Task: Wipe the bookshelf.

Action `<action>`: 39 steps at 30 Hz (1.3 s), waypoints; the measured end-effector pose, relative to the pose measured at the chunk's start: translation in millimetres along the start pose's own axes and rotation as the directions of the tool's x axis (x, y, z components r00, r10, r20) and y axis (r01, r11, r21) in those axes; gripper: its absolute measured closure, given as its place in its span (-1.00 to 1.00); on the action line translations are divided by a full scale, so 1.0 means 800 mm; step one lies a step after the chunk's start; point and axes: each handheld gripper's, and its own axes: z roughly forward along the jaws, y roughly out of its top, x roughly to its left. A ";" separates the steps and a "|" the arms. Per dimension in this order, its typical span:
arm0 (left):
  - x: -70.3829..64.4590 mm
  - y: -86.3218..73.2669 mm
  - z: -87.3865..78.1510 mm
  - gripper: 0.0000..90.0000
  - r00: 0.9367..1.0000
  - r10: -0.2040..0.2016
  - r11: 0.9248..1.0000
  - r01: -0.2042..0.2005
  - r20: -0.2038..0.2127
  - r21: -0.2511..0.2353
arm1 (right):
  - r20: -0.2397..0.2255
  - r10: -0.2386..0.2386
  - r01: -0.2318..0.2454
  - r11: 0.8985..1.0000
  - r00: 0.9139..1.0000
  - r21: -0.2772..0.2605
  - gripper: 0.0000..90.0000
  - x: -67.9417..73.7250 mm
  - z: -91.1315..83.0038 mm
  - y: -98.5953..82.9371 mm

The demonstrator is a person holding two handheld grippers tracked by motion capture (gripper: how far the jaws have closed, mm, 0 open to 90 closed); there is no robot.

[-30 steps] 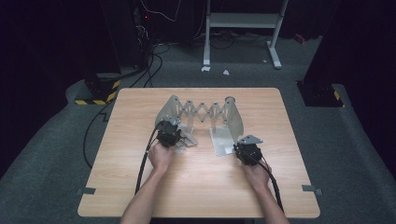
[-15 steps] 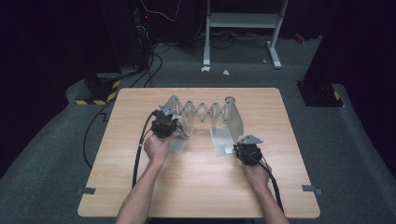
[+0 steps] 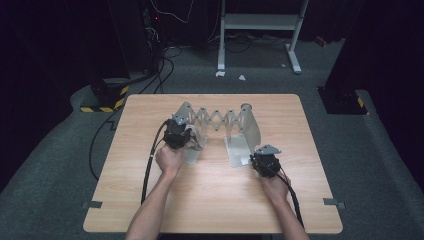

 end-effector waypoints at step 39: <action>0.010 0.024 -0.015 0.81 1.000 0.010 0.999 -0.011 -0.022 -0.043 | -0.010 0.003 -0.003 1.000 1.000 0.001 0.81 -0.001 0.000 0.000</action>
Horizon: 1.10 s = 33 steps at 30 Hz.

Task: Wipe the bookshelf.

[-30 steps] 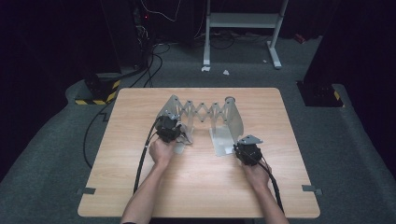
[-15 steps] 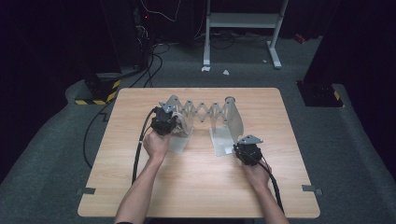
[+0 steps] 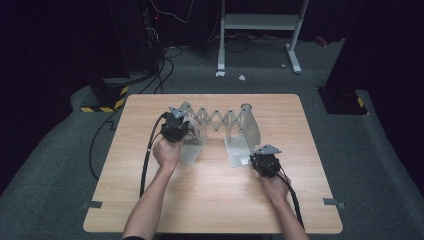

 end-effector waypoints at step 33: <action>-0.009 -0.012 0.033 0.81 0.998 0.036 0.997 -0.032 -0.044 0.071 | 0.000 -0.006 0.006 1.000 1.000 0.001 0.81 0.000 0.000 0.000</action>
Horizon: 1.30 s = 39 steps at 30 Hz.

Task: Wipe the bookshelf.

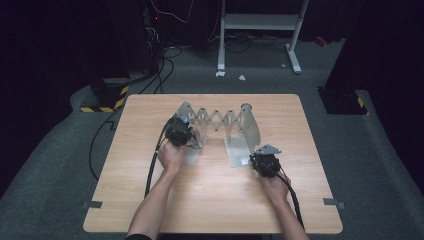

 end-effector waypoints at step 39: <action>-0.007 -0.038 0.041 0.82 0.999 0.013 0.989 -0.017 0.034 0.146 | -0.002 -0.003 0.003 1.000 1.000 -0.001 0.81 0.000 0.000 0.000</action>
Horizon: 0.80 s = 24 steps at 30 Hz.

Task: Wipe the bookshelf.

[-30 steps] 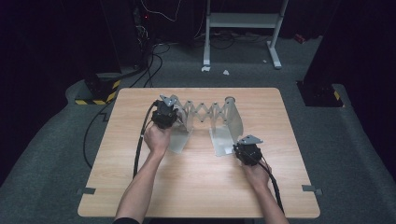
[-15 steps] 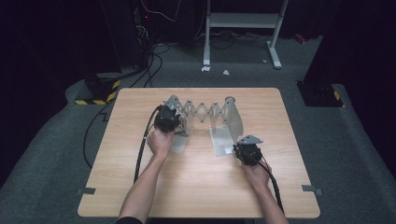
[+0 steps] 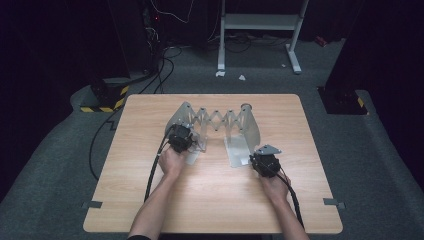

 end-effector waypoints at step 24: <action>0.016 0.084 -0.085 0.82 0.998 -0.037 0.979 0.028 -0.041 -0.203 | -0.002 -0.003 0.003 1.000 1.000 0.000 0.80 0.000 0.000 0.000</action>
